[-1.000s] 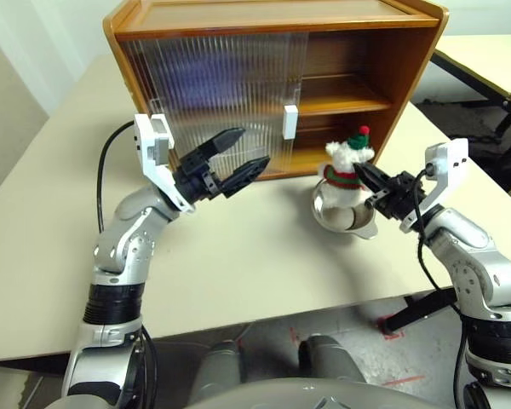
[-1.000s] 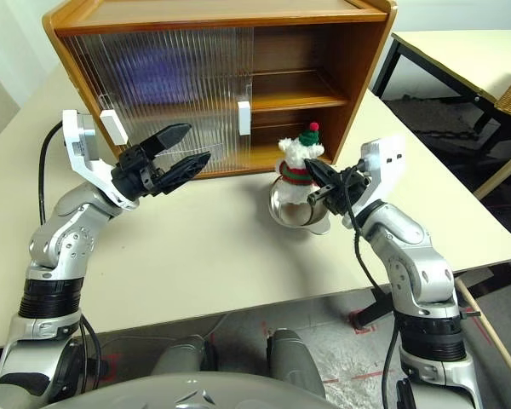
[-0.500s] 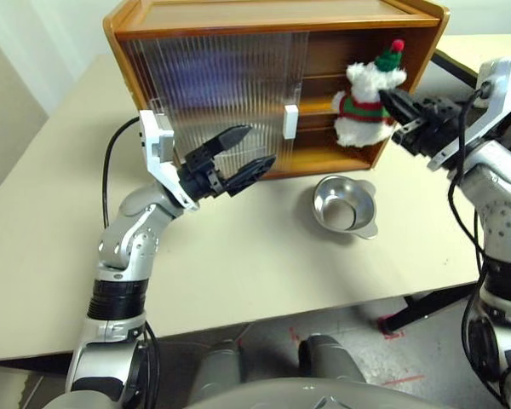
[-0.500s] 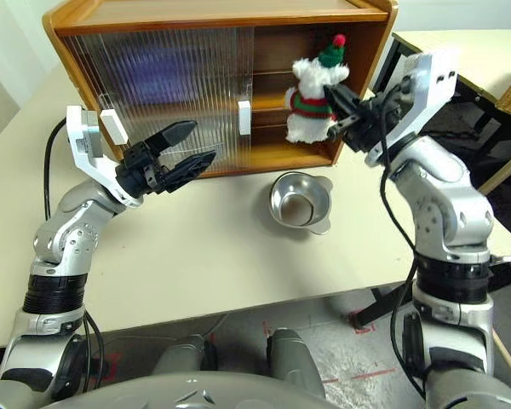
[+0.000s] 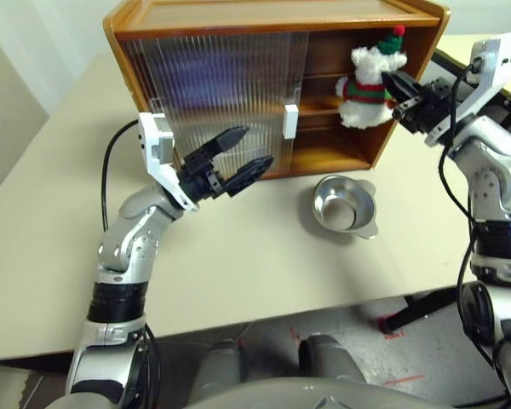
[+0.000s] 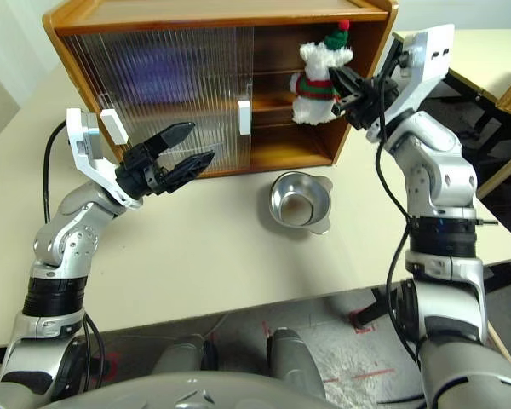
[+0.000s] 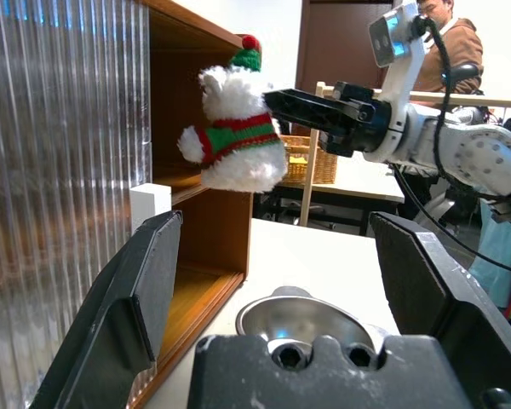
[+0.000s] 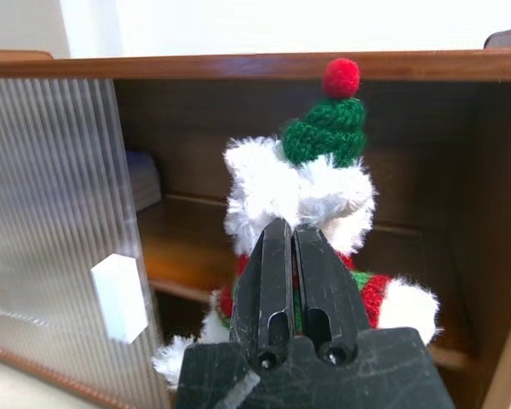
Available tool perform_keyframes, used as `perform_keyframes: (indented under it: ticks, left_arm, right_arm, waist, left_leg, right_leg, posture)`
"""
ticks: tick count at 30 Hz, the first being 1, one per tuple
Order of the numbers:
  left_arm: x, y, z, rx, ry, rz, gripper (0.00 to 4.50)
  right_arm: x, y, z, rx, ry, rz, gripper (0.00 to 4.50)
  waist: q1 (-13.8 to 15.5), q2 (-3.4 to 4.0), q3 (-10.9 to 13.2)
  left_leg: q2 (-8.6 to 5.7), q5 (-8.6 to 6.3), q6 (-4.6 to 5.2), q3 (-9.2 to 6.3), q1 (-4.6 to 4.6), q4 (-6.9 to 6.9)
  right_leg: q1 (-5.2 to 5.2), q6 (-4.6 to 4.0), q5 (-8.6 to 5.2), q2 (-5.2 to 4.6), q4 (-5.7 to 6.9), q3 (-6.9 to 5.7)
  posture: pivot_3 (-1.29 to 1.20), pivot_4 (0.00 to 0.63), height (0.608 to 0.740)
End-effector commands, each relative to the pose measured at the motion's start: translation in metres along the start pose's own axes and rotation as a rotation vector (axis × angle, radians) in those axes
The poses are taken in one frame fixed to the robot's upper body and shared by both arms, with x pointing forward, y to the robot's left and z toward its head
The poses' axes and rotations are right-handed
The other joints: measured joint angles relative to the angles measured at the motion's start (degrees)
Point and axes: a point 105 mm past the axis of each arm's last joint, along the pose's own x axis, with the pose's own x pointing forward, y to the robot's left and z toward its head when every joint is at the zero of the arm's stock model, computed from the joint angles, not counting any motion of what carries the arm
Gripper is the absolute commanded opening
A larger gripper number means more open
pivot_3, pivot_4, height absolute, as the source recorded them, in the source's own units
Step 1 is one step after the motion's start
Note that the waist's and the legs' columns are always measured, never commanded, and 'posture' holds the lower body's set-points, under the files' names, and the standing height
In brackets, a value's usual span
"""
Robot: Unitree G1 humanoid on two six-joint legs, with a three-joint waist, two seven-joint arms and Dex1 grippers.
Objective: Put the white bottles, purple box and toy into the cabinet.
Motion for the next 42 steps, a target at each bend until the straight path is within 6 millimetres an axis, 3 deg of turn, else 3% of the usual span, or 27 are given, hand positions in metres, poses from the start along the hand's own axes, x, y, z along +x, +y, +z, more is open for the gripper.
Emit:
perform_keyframes:
  ticks: [1,25,32,42]
  left_arm:
    - [-0.002,-0.001,0.002,0.013,-0.001,0.009,4.50]
    - [-0.015,-0.005,0.006,0.029,-0.004,0.084,4.50]
    - [-0.019,-0.007,0.006,0.035,-0.005,0.106,4.50]
    - [-0.020,-0.008,0.006,0.037,-0.005,0.114,4.50]
  right_arm:
    - [0.008,-0.007,0.002,-0.017,-0.021,-0.006,0.04]
    - [0.058,-0.012,-0.033,0.036,0.033,-0.008,0.04]
    - [0.063,-0.013,-0.035,0.014,0.050,-0.022,0.04]
    - [0.070,-0.014,-0.021,-0.024,0.021,-0.034,0.04]
  waist:
    - [0.0,0.00,0.0]
    - [0.2,0.03,0.0]
    - [0.6,0.03,0.0]
    - [2.3,0.05,0.0]
  left_leg:
    - [0.00,0.00,0.00,0.00,0.00,0.00]
    - [0.01,0.00,0.00,-0.03,0.02,-0.05]
    - [0.01,-0.01,-0.02,-0.04,0.04,-0.07]
    - [0.02,-0.02,-0.04,-0.04,0.04,-0.11]
  right_leg:
    - [0.00,-0.03,0.02,0.00,0.00,0.00]
    - [-0.01,-0.22,0.13,0.00,0.07,-0.01]
    - [-0.01,-0.23,0.13,-0.01,0.08,-0.01]
    - [-0.03,-0.28,0.11,-0.01,0.07,-0.02]
  posture:
    - [0.04,0.000,0.740]
    - [0.14,0.000,0.740]
    - [0.17,0.000,0.740]
    - [0.18,0.000,0.740]
